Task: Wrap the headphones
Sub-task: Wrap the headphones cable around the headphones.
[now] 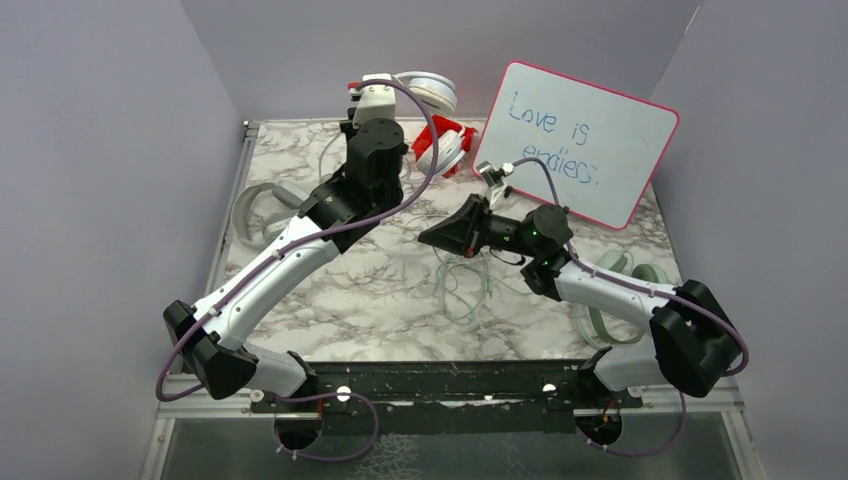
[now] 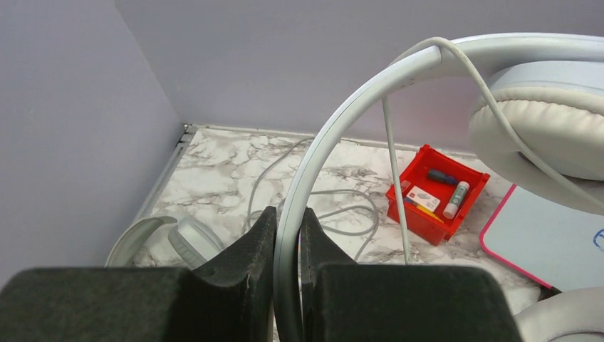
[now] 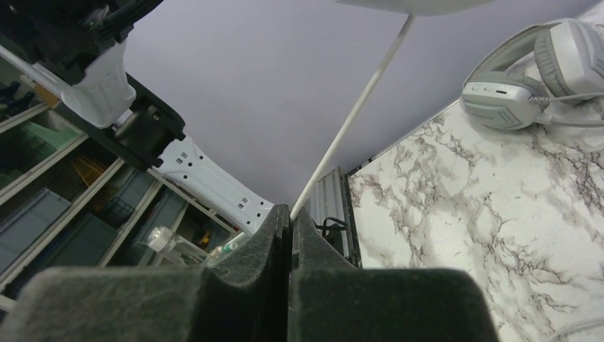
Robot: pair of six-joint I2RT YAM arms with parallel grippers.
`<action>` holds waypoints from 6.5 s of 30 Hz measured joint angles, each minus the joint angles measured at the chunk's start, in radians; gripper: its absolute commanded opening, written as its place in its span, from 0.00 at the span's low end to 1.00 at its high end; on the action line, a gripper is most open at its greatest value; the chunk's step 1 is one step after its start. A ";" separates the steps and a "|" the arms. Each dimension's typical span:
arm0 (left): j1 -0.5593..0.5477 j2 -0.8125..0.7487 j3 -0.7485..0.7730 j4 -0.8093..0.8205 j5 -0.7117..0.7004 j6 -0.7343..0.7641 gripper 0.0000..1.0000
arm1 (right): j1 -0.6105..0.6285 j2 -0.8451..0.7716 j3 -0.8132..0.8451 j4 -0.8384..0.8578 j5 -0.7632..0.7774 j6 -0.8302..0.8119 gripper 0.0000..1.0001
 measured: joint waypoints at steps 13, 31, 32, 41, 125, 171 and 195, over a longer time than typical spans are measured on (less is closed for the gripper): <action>0.040 -0.001 0.014 -0.048 0.031 -0.068 0.00 | 0.046 0.042 -0.032 0.069 -0.121 0.027 0.02; 0.042 -0.001 0.023 -0.062 0.050 -0.066 0.00 | 0.091 -0.116 -0.142 -0.002 -0.030 -0.013 0.14; 0.046 -0.001 0.023 -0.051 0.048 -0.066 0.00 | 0.100 -0.129 -0.150 -0.016 -0.032 -0.014 0.13; 0.082 -0.001 0.042 -0.040 0.045 -0.070 0.00 | 0.138 -0.158 -0.173 -0.044 -0.043 -0.029 0.01; -0.001 -0.370 -0.410 -0.139 0.882 0.245 0.00 | 0.144 -0.129 0.755 -1.403 0.904 -1.608 0.00; 0.006 -0.385 -0.302 -0.200 0.904 -0.364 0.00 | -0.238 0.214 0.502 -0.561 -0.429 -0.440 0.00; 0.002 -0.245 -0.009 -0.362 0.758 -0.538 0.00 | -0.186 0.301 0.321 -0.052 -0.353 -0.056 0.00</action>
